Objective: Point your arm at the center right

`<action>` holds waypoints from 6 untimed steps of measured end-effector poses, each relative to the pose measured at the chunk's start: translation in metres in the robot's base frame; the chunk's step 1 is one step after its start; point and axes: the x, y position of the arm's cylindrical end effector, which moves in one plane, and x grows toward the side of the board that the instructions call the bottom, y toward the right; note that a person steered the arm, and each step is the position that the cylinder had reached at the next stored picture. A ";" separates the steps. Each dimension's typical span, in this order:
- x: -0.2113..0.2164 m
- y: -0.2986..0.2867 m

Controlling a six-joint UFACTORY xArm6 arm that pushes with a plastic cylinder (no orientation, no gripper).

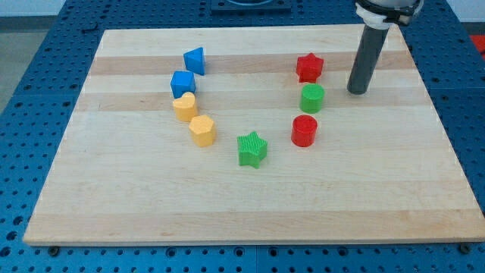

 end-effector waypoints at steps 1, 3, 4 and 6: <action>-0.021 -0.001; -0.059 -0.003; -0.059 0.060; 0.027 0.104</action>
